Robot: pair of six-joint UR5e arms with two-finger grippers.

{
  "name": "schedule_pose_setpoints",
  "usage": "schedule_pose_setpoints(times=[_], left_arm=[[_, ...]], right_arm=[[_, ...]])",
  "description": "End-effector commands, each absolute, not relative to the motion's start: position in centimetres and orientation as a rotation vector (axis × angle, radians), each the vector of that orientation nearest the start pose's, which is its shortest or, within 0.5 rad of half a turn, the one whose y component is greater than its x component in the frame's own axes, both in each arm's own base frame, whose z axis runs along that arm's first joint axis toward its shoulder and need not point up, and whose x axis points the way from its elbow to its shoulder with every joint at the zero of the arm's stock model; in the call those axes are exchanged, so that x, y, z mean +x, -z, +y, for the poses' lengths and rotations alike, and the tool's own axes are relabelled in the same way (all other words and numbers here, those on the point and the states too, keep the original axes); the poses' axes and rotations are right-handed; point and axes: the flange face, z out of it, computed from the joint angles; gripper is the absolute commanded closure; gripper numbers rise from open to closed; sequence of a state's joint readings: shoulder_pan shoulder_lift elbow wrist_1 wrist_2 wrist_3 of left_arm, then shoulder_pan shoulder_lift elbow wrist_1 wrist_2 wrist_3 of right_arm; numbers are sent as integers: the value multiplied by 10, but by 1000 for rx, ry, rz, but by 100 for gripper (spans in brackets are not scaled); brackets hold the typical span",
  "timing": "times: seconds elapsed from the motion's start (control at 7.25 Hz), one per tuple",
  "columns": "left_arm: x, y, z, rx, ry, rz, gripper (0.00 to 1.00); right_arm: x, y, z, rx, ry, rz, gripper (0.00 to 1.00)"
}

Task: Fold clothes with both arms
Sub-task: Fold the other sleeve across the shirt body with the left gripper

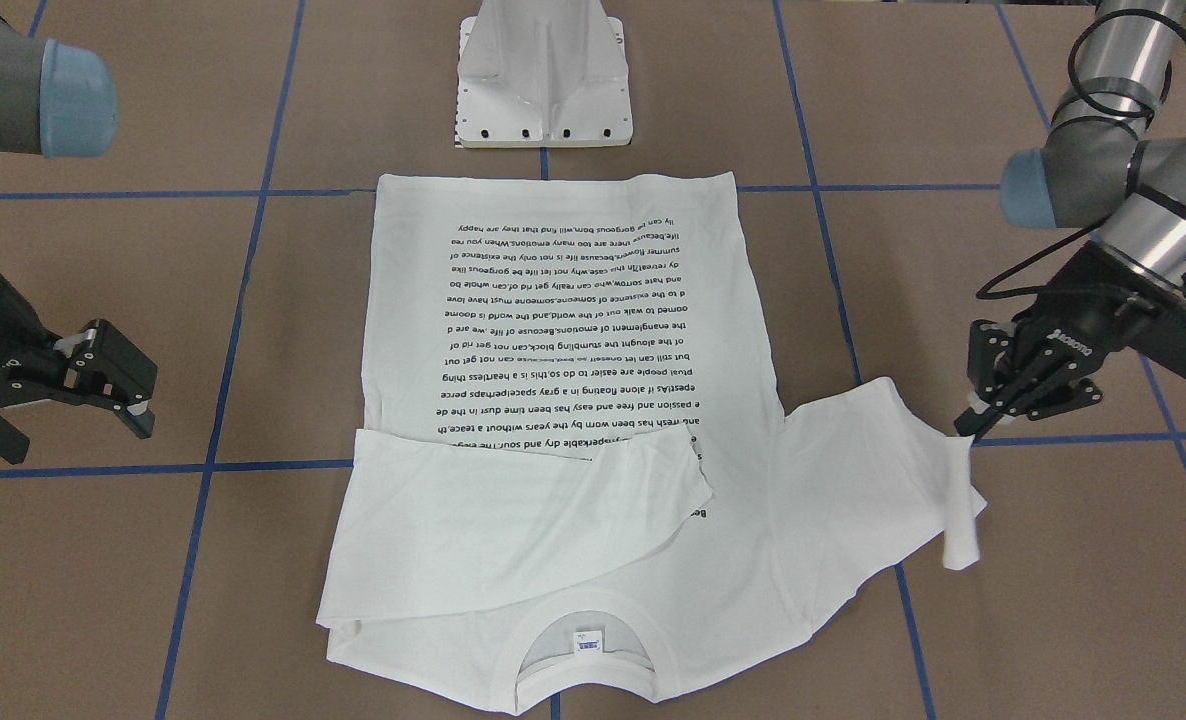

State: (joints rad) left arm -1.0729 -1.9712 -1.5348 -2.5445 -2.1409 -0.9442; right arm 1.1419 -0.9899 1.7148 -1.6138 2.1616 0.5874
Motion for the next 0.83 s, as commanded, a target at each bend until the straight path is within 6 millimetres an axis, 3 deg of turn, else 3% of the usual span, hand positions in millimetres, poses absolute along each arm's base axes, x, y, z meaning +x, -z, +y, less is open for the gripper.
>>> schedule_pose_setpoints(times=[0.0, 0.14, 0.28, 0.55, 0.69], left_arm=[[353, -216, -581, 551, 133, 1365, 100], [409, -169, -562, 526, 198, 1380, 100], [462, -145, -530, 523, 214, 1392, 100], [539, -117, -457, 521, 208, 1432, 100], [564, -121, -445, 498, 192, 1415, 100]], right_arm=[[-202, -259, -630, 301, 50, -816, 0], [-202, -259, -630, 300, 49, -816, 0], [-202, -259, -630, 299, 46, -817, 0], [-201, -259, -630, 296, 30, -816, 0], [-201, -261, -630, 294, 29, -815, 0]])
